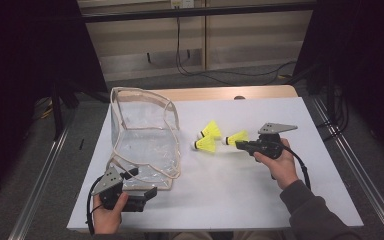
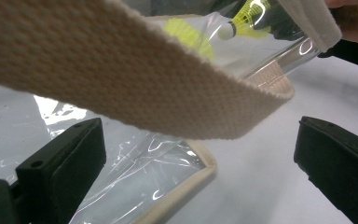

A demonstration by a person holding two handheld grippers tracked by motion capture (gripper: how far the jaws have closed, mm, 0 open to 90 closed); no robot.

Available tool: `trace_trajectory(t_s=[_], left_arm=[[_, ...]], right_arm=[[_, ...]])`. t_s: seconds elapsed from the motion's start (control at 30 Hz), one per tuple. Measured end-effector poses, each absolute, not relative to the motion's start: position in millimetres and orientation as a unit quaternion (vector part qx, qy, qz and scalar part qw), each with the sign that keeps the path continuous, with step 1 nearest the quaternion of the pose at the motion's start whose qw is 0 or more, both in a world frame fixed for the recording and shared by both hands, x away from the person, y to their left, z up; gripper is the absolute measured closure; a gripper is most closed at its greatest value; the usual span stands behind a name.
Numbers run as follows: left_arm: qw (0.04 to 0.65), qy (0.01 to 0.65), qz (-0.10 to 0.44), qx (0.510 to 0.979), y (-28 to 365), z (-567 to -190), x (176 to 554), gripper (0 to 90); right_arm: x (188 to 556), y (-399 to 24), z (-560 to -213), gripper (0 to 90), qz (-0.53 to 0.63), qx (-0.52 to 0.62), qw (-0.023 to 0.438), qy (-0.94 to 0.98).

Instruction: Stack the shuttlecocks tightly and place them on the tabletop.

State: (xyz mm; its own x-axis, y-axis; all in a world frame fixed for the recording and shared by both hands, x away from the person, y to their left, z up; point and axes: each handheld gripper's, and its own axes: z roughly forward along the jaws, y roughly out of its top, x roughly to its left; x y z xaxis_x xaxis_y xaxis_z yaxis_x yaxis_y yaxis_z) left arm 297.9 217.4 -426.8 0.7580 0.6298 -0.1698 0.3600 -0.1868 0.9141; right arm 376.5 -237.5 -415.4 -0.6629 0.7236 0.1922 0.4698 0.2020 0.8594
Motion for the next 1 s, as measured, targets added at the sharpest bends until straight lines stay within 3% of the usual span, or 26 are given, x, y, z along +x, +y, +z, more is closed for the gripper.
trace_trajectory(t_s=[1.0], left_arm=[[0.549, 0.326, 0.122, 0.76, 217.5, -427.0, 297.7, 2.1]], right_arm=[[382.2, -228.6, -418.5, 89.6, 0.492, 0.387, 0.128, 0.769]])
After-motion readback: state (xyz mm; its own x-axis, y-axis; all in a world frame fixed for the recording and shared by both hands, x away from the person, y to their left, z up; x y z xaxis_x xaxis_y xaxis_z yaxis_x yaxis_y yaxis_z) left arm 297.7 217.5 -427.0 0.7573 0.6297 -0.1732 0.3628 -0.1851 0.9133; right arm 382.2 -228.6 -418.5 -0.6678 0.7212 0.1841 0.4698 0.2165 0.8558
